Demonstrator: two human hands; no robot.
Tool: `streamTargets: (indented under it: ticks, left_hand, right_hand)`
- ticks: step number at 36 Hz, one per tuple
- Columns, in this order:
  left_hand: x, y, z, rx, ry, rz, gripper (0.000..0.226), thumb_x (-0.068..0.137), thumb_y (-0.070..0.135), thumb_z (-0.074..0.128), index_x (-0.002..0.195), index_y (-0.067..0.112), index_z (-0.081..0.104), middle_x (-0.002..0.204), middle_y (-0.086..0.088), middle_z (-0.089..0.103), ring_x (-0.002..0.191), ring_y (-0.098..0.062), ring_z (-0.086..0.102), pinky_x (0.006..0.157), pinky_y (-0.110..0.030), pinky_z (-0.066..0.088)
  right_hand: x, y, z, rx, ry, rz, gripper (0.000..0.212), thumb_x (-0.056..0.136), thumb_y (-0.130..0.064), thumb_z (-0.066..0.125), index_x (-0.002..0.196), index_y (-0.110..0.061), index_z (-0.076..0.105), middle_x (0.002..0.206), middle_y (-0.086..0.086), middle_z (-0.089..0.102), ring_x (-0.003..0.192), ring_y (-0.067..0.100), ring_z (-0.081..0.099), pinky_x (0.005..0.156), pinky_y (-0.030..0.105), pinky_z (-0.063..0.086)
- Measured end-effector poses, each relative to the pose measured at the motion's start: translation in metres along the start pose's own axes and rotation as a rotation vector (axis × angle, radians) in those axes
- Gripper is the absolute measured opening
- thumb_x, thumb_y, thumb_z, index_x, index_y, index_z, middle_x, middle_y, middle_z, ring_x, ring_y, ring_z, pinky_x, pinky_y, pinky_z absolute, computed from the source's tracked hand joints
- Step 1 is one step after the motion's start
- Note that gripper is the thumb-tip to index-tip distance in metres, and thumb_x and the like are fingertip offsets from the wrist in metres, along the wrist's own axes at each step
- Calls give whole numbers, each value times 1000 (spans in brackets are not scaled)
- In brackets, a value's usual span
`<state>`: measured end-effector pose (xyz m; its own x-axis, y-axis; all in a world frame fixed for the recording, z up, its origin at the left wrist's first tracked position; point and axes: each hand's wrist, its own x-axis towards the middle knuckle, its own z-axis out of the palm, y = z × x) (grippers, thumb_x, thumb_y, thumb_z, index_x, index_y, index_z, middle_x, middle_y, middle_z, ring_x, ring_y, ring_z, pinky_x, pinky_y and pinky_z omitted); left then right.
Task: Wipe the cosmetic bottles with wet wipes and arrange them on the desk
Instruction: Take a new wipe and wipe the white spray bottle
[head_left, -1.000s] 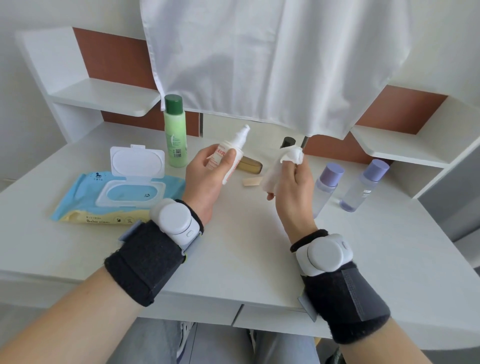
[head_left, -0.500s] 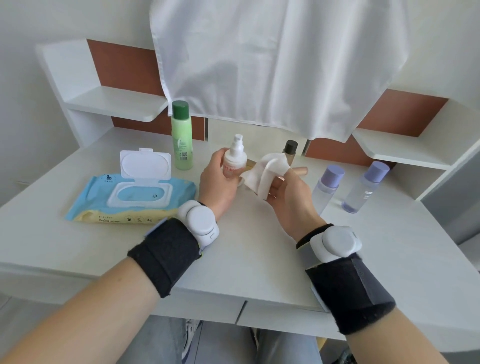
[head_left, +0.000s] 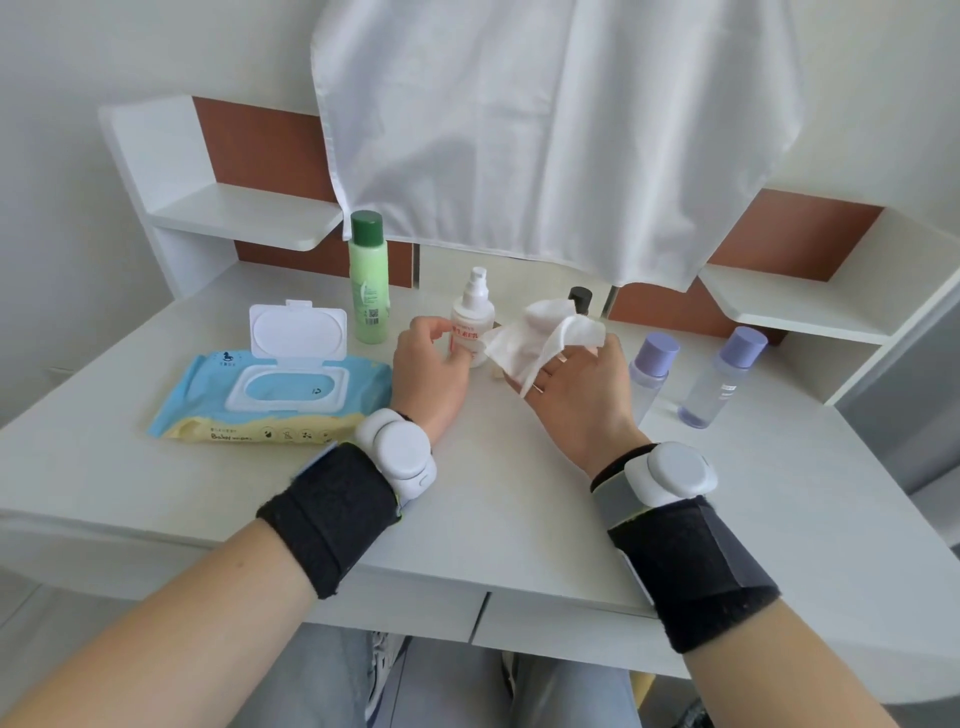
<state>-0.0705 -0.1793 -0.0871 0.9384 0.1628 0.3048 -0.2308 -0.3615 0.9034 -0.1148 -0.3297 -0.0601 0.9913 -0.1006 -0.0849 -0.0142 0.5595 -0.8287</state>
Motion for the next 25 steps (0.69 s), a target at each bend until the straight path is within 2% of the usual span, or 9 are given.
streamTargets:
  ticks: [2, 4, 7, 9, 12, 15, 19, 23, 25]
  left_hand:
    - [-3, 1, -4, -21, -15, 7, 29, 88, 24, 65, 113, 14, 55, 119, -1, 58, 109, -16, 50, 91, -28, 38]
    - [-2, 1, -11, -25, -25, -8, 26, 88, 17, 63, 112, 13, 56, 117, 0, 59, 108, -13, 50, 90, -25, 36]
    - [1, 0, -19, -26, -18, -50, 23, 87, 9, 58, 109, 13, 59, 115, -1, 62, 109, -17, 54, 89, -24, 38]
    - [2, -1, -24, -31, 7, -72, 20, 86, 8, 58, 106, 13, 60, 110, -2, 63, 105, -19, 56, 89, -27, 41]
    - [4, -3, -33, -28, 35, -90, 15, 85, 9, 58, 98, 16, 60, 105, -3, 63, 100, -21, 57, 85, -28, 42]
    - [7, -6, -41, -39, 47, -122, 11, 85, 11, 58, 91, 20, 61, 97, 0, 62, 96, -23, 58, 81, -29, 43]
    - [6, -4, -51, -138, 52, -136, 6, 86, 22, 56, 84, 24, 60, 83, 7, 61, 89, -25, 60, 82, -41, 53]
    - [-9, 13, -52, -327, -123, -87, 23, 90, 34, 50, 83, 17, 64, 78, 0, 61, 78, -17, 59, 66, -32, 49]
    - [-17, 19, -49, -305, -273, -73, 38, 91, 43, 50, 87, 8, 65, 81, -1, 63, 77, -13, 58, 68, -28, 45]
  right_hand:
    - [9, 7, -3, 3, -126, 80, 20, 100, -3, 40, 114, -8, 53, 97, -49, 54, 91, -27, 49, 90, -4, 30]
    - [16, 15, -24, 62, -125, 158, 40, 100, 9, 31, 117, -27, 30, 91, -62, 40, 77, -32, 45, 70, -8, 32]
    - [24, 17, -19, 399, -170, 258, 50, 94, -28, 65, 124, -50, 31, 110, -53, 46, 103, -22, 49, 90, 6, 36]
    - [15, 3, -9, 261, -112, 216, 60, 76, -53, 77, 122, -49, 40, 135, -39, 37, 126, -6, 43, 107, 22, 30]
    - [4, 2, -2, 253, -177, 214, 73, 73, -69, 66, 133, -32, 46, 145, -15, 42, 129, 13, 48, 113, 32, 29]
    - [-3, 2, 1, 235, -208, 257, 94, 74, -75, 58, 151, -25, 36, 153, -2, 40, 137, 22, 45, 116, 38, 29]
    - [-16, -2, 5, 118, -272, 254, 100, 78, -86, 32, 145, -12, 44, 144, 11, 51, 131, 30, 51, 110, 47, 38]
    - [-22, -2, 8, 22, -405, 267, 103, 79, -86, 25, 146, -9, 41, 144, 16, 50, 133, 33, 49, 112, 54, 33]
    - [-25, 1, 11, -82, -462, 290, 89, 87, -76, 28, 148, -12, 39, 147, 14, 48, 134, 31, 47, 113, 51, 33]
